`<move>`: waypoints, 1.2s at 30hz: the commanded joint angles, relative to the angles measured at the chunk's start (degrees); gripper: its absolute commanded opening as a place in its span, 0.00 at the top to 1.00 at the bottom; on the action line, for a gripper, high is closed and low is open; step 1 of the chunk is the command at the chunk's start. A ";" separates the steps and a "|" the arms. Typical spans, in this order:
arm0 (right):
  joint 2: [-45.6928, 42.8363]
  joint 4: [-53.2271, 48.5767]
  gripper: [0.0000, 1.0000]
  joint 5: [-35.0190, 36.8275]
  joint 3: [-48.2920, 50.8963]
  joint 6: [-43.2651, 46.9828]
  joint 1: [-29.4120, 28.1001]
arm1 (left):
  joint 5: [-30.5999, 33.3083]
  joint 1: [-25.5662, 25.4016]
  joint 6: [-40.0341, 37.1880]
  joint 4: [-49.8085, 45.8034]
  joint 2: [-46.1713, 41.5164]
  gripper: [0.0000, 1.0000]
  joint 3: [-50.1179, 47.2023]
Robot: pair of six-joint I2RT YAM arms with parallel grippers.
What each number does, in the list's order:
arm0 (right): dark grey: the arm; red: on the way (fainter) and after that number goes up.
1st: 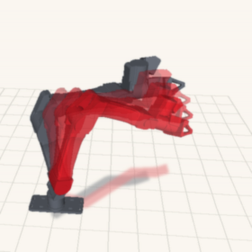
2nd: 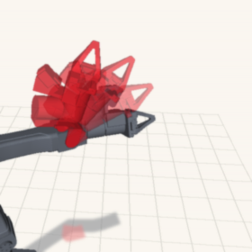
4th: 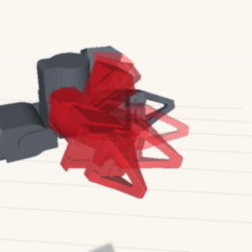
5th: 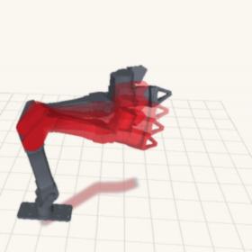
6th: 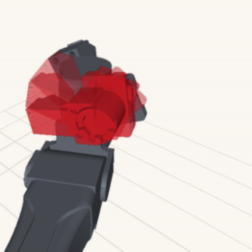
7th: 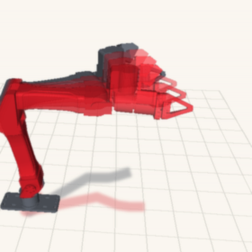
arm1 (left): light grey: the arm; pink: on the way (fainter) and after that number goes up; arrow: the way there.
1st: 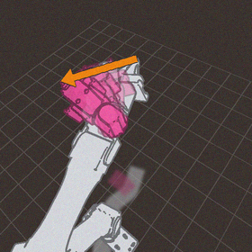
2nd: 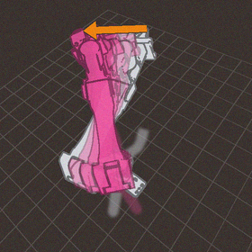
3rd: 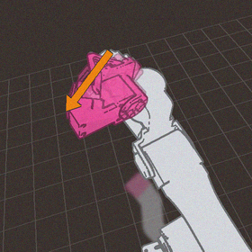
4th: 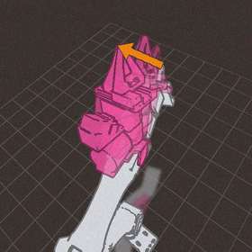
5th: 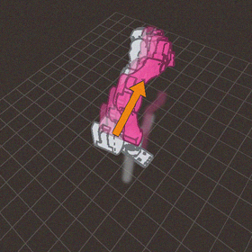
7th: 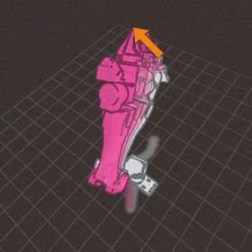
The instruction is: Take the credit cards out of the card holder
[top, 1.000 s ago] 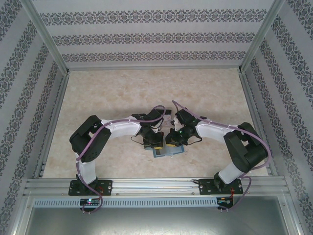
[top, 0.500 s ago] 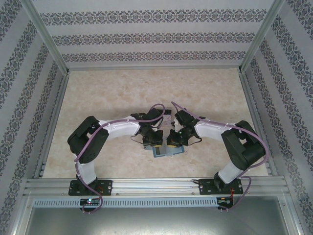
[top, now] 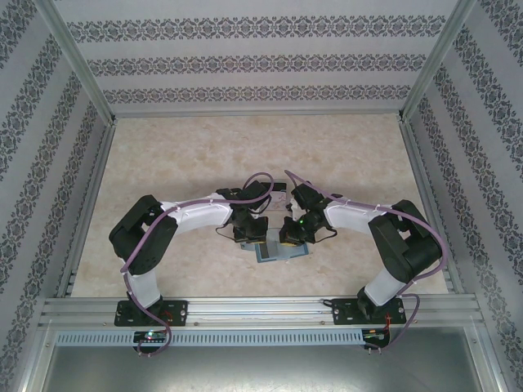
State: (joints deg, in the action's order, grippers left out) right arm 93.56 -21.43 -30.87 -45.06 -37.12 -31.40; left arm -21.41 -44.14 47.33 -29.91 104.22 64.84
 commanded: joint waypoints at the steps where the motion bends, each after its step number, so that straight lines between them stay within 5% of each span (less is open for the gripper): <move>1: 0.40 -2.70 0.91 2.15 -0.56 1.18 -0.32 | 1.19 0.55 -0.84 -2.67 -0.50 0.97 0.30; 26: -1.80 0.69 0.91 -0.70 0.93 -0.39 0.20 | -9.12 0.55 2.02 9.72 2.12 0.94 -1.03; 36: -9.33 -2.16 0.75 2.08 1.45 -1.18 0.79 | -11.01 0.59 2.92 12.26 1.69 0.94 -0.93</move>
State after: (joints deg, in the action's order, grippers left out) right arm 86.61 -21.67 -30.61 -44.58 -37.76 -31.24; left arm -30.94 -43.86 49.01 -20.60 106.06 64.34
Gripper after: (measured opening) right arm 0.249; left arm 0.060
